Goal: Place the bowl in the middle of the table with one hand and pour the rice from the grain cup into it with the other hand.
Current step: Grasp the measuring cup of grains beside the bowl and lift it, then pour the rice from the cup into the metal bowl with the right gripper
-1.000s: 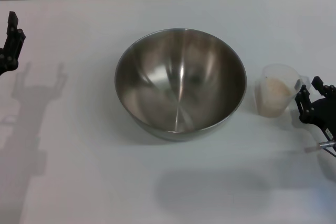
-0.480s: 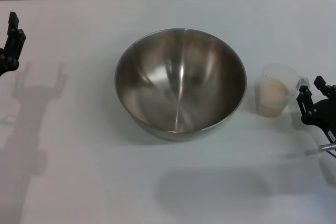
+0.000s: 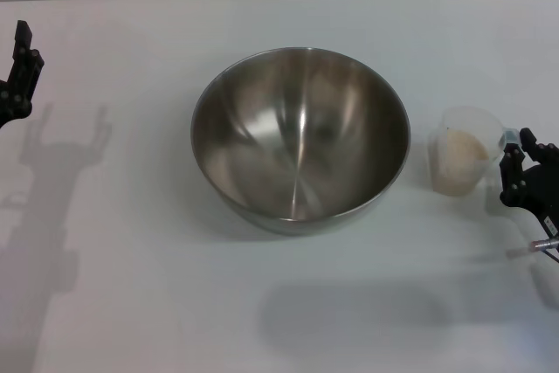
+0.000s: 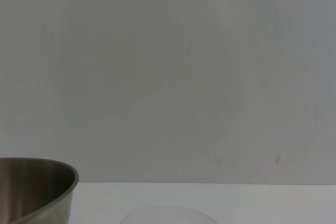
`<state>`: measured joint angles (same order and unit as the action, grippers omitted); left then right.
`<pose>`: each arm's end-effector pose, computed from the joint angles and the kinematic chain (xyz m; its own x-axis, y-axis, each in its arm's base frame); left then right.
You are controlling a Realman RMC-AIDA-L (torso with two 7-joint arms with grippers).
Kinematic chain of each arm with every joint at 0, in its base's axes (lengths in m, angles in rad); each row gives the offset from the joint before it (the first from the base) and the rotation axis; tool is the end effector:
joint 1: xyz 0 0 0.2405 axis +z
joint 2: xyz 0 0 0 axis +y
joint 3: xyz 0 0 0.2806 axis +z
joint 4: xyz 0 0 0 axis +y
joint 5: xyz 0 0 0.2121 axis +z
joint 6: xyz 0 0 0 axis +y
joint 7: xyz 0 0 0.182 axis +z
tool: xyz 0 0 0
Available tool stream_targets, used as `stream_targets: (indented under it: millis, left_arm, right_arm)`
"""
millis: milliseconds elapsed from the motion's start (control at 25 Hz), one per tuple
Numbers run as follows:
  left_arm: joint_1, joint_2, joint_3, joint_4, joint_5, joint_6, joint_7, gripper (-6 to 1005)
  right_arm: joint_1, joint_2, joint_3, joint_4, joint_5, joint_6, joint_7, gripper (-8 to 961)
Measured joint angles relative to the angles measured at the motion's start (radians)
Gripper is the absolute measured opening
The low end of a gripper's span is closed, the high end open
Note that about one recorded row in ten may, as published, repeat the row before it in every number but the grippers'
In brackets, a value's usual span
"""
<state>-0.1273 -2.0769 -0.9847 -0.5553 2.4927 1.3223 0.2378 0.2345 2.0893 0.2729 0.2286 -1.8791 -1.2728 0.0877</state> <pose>-0.3090 0.3130 -0.0110 0.7815 -0.3037 0.5450 0.5622 -0.0360 -0.8262 0.3711 0.2837 -0.0753 0.7022 -0.0761 -0.7079 -0.7071 -0.1909 -0.6809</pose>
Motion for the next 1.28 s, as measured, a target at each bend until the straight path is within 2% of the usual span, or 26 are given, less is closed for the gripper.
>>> stream_targets:
  millis: [80,280,560,840,1040,1280]
  left_arm:
    - [0.0,0.0,0.0,0.0,0.0,0.0,0.0,788]
    - [0.0,0.0,0.0,0.003,0.0,0.001,0.0,789]
    - [-0.001,0.0,0.003,0.007,0.0,0.004,0.0,790]
    - [-0.003,0.0,0.012,0.007,0.0,0.004,0.0,789]
    - [0.0,0.0,0.012,0.008,0.0,0.005,0.0,789]
    - [0.01,0.0,0.017,0.009,0.0,0.002,0.0,790]
  right_arm:
    - [0.001,0.0,0.0,0.0,0.0,0.0,-0.001,323]
    - [0.0,0.0,0.0,0.0,0.001,-0.002,-0.007,83]
    - [-0.032,0.0,0.013,0.022,0.007,-0.09,-0.052,16]
    - [-0.069,-0.002,0.025,0.021,0.008,-0.343,-0.052,16]
    - [-0.001,-0.007,0.056,0.005,0.008,-0.415,-0.111,16]
    - [0.123,-0.005,0.058,0.02,0.004,-0.372,-0.364,17]
